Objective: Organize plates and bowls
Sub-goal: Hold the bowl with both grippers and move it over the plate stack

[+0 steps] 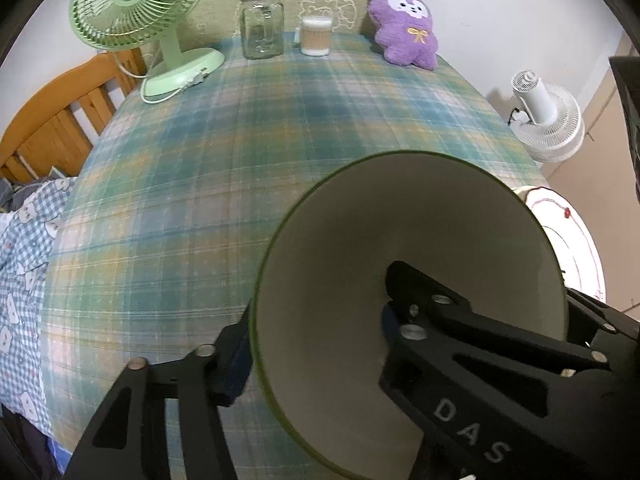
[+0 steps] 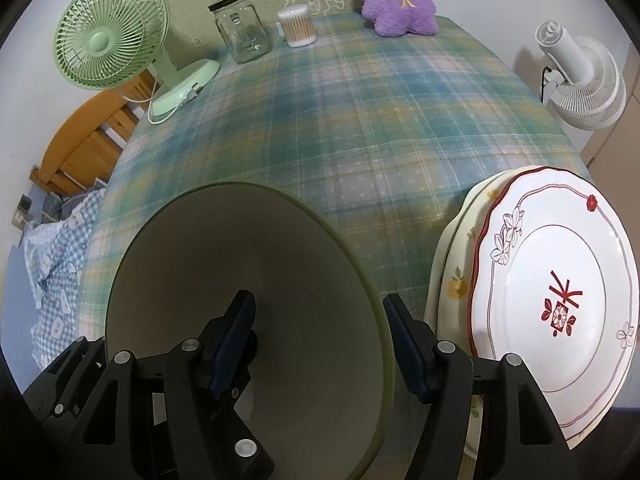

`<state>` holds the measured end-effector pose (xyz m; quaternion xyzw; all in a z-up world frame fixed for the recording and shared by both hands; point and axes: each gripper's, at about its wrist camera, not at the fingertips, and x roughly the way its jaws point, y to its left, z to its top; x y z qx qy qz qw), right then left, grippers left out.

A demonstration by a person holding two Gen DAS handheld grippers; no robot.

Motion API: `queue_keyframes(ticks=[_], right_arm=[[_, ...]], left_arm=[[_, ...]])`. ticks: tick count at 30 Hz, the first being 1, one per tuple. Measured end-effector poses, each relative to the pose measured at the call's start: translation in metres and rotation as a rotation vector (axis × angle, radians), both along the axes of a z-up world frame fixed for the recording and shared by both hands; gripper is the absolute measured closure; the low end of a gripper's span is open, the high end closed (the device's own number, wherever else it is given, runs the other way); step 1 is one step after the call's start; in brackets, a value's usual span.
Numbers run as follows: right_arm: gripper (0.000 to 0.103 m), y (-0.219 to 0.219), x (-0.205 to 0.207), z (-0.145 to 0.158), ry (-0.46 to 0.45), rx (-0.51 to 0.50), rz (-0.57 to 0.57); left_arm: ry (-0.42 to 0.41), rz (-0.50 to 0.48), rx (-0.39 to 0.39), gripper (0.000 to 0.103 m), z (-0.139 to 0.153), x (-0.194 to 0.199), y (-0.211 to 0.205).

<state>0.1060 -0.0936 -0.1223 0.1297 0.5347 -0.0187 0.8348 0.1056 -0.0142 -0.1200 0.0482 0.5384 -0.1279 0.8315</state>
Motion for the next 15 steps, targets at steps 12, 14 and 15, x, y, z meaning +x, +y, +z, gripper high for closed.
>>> queue_keyframes(ticks=[12,14,15], right_arm=[[0.050,-0.0013,-0.0004,0.0018,0.030,0.014,0.000],[0.050,-0.0012,0.0002,0.0019,0.031,0.018,0.001],[0.050,-0.0015,0.0000,0.0019,0.031,0.021,0.000]], left_arm=[[0.011,-0.004,-0.010,0.050,0.0011,-0.0009,-0.0015],[0.010,-0.004,-0.017,0.050,0.0013,-0.0008,-0.0012],[0.011,-0.004,-0.020,0.050,0.0015,-0.0006,-0.0009]])
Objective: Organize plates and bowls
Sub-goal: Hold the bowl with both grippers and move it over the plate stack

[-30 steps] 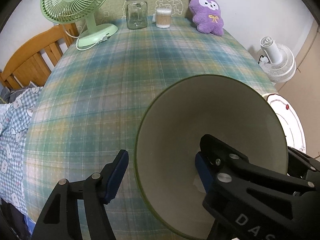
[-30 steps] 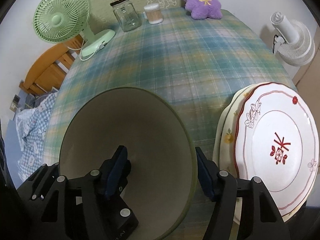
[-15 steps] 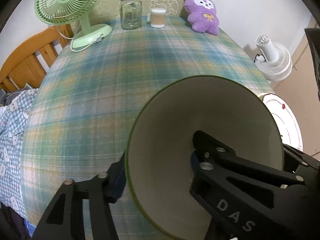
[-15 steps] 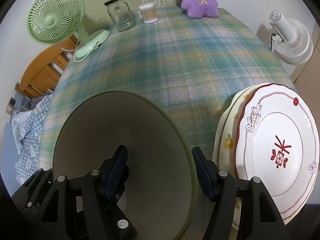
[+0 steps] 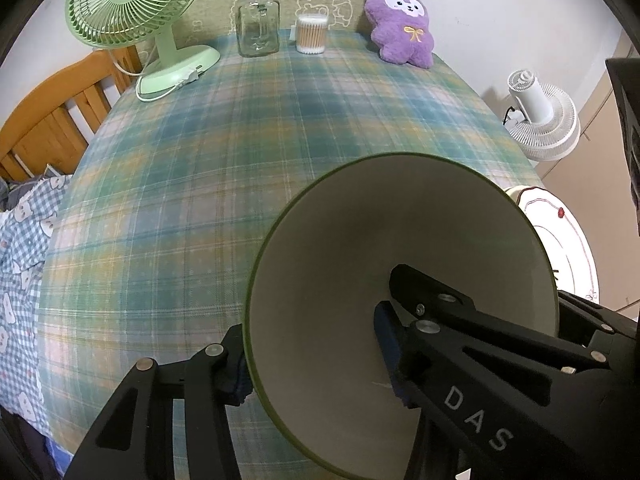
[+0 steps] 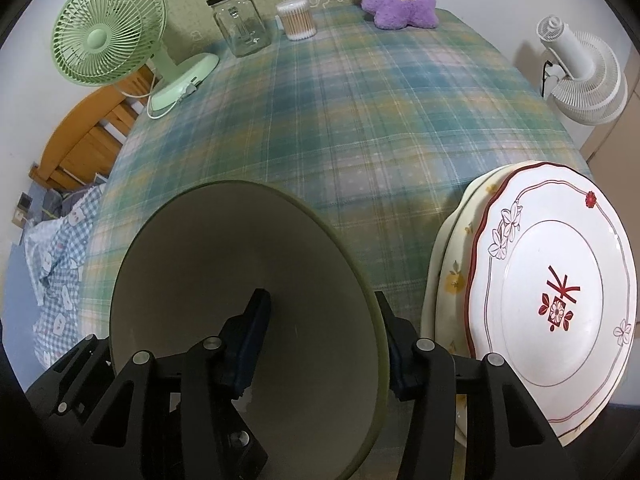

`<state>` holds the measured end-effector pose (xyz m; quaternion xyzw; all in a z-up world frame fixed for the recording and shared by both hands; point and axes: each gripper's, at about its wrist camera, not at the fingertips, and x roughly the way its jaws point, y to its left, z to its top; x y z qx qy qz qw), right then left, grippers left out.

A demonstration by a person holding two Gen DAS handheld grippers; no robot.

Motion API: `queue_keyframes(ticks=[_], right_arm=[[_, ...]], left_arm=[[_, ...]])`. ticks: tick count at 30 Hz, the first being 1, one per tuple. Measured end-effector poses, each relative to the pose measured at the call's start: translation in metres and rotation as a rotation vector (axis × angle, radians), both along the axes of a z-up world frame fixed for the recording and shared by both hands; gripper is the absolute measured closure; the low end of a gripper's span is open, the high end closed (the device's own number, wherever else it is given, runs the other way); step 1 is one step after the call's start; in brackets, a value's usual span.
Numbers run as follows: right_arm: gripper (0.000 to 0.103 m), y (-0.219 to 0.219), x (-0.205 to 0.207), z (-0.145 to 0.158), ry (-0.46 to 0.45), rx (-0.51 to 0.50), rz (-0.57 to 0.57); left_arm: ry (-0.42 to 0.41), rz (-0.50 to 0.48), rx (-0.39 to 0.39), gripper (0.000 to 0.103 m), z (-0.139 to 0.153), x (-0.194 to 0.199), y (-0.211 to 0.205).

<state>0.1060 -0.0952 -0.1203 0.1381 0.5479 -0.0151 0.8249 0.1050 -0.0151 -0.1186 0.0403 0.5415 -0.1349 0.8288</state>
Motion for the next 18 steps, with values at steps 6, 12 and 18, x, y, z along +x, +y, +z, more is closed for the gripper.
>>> queue_keyframes(ticks=[6,12,18], right_arm=[[0.049,-0.001,0.001,0.000,0.010,0.006,-0.001],[0.049,-0.001,0.000,0.002,0.014,0.008,0.000],[0.049,-0.001,-0.003,0.011,-0.004,0.008,-0.003]], left_arm=[[0.008,0.000,0.003,0.051,0.001,0.000,0.002],[0.012,0.002,-0.003,0.051,0.003,-0.001,0.003],[-0.007,0.000,-0.004,0.051,0.012,-0.003,0.003]])
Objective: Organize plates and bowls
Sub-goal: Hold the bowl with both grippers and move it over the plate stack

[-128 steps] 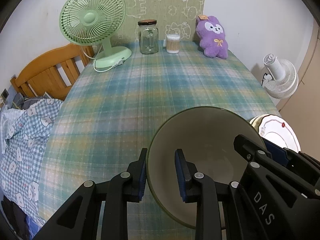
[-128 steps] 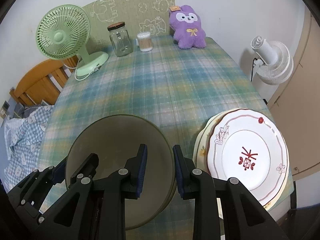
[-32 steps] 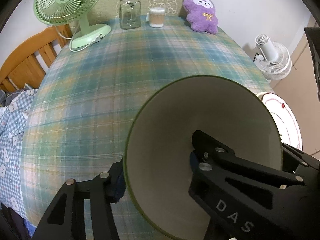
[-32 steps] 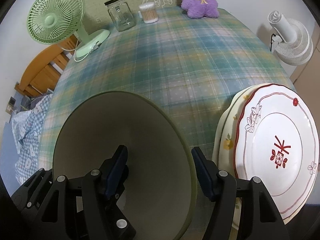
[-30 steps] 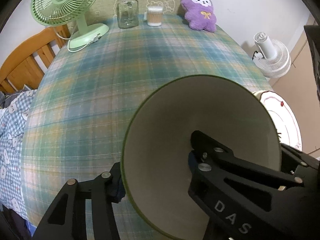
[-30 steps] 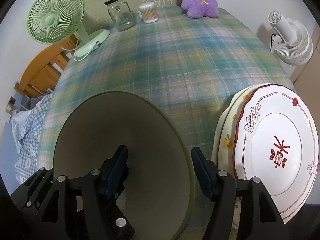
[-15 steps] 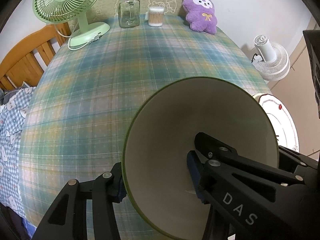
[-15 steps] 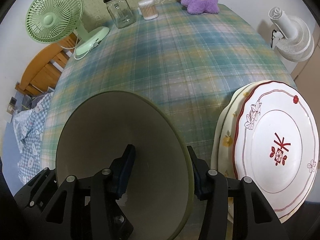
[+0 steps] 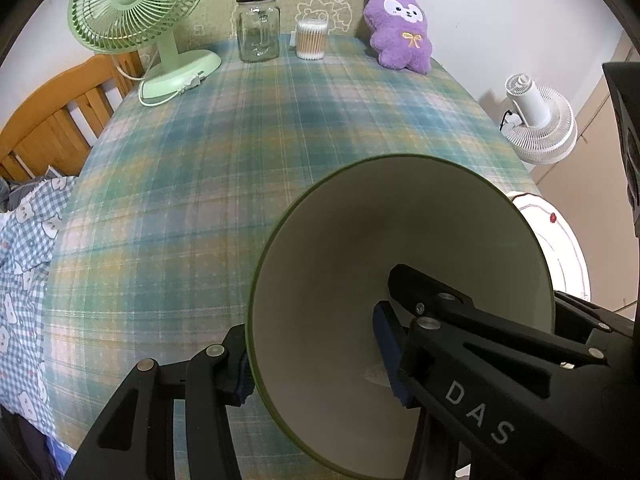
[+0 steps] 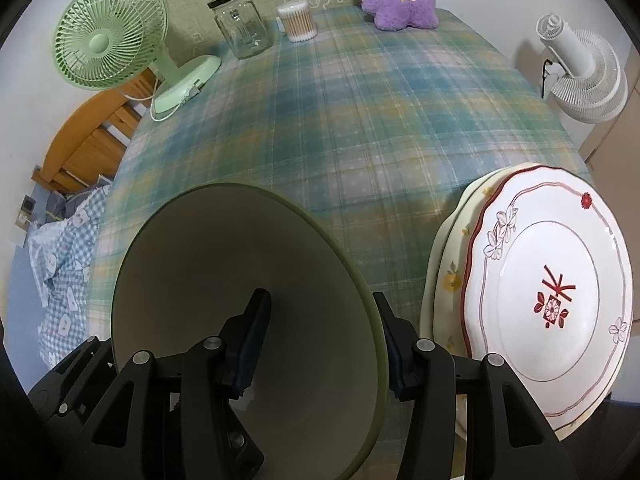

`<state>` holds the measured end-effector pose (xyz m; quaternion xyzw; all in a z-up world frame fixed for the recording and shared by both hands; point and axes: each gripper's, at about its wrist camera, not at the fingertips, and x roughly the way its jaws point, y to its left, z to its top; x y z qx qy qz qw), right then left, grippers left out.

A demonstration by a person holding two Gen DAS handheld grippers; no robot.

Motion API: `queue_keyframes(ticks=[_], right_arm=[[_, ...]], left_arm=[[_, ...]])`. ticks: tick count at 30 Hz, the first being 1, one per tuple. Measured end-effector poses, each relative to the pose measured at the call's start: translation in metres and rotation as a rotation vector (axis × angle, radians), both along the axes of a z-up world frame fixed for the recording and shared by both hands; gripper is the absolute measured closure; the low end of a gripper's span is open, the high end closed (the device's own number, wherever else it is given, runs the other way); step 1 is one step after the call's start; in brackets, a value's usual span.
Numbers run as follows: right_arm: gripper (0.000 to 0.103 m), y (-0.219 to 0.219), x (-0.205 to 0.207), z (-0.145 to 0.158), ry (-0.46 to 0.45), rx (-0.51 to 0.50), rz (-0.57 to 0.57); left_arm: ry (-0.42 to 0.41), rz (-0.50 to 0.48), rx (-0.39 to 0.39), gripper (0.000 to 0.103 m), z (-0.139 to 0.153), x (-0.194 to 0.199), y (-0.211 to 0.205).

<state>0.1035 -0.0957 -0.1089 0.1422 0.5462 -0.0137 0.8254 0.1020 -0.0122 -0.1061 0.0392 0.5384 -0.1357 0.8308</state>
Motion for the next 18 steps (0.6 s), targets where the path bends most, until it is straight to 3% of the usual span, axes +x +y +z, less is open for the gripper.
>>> queue_keyframes(ticks=[18], right_arm=[[0.050,0.005,-0.013,0.057,-0.081,-0.028,-0.047]], left_arm=[[-0.080,-0.032,-0.020,0.051,0.052,-0.004,0.000]])
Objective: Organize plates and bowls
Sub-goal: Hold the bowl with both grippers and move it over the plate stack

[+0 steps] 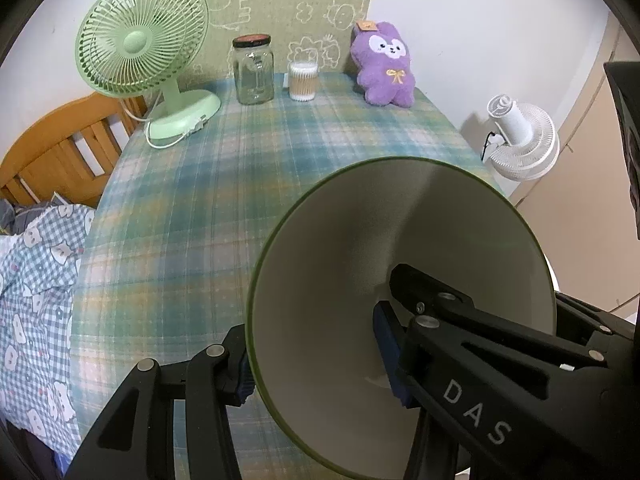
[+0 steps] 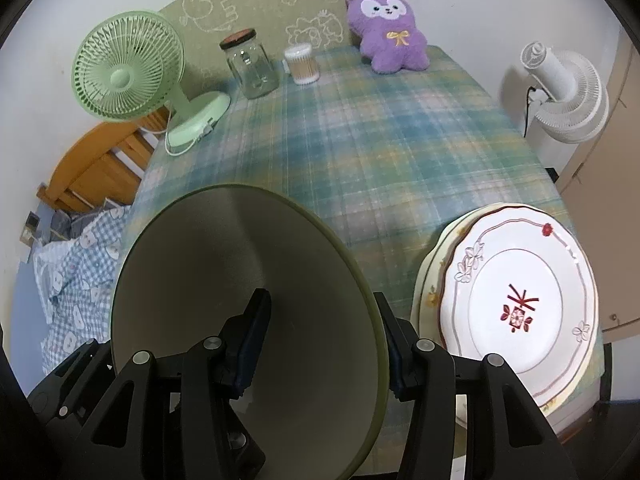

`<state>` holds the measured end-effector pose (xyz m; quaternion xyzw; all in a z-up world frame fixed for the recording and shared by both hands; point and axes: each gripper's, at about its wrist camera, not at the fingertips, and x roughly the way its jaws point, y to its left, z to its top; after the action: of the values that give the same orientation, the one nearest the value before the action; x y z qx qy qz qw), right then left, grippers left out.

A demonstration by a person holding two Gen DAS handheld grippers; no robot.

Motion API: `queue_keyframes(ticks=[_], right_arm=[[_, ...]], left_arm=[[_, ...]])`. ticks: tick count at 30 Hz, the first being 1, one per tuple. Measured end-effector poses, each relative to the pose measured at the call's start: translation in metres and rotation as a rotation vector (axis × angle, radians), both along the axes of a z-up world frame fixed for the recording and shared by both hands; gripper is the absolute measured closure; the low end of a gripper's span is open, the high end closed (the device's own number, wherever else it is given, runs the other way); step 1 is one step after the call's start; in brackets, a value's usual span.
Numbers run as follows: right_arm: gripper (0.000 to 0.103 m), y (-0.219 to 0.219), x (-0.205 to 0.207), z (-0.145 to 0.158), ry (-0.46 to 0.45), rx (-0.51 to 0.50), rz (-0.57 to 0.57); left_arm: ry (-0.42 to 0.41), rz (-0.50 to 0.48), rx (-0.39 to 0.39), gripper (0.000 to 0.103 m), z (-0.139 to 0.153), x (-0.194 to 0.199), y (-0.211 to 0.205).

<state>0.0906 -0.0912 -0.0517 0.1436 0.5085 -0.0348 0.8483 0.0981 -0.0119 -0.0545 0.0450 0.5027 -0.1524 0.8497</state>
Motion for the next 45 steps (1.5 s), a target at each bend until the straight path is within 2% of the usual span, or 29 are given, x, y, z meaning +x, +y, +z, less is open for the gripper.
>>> queue_keyframes(ticks=[10,24,45], right_arm=[[0.050,-0.010,-0.005,0.016,-0.028,0.005,-0.016],[0.050,-0.061,-0.011,0.028,-0.031,0.000,0.033],[0.050,-0.148,-0.023,0.013,0.009,-0.014,0.048]], left_arm=[[-0.029,-0.010,0.010,0.051,0.015,-0.005,-0.012],[-0.031,0.048,-0.005,0.051,0.022,-0.013,-0.060],[0.006,0.078,-0.020,0.051,0.006,-0.023,-0.145]])
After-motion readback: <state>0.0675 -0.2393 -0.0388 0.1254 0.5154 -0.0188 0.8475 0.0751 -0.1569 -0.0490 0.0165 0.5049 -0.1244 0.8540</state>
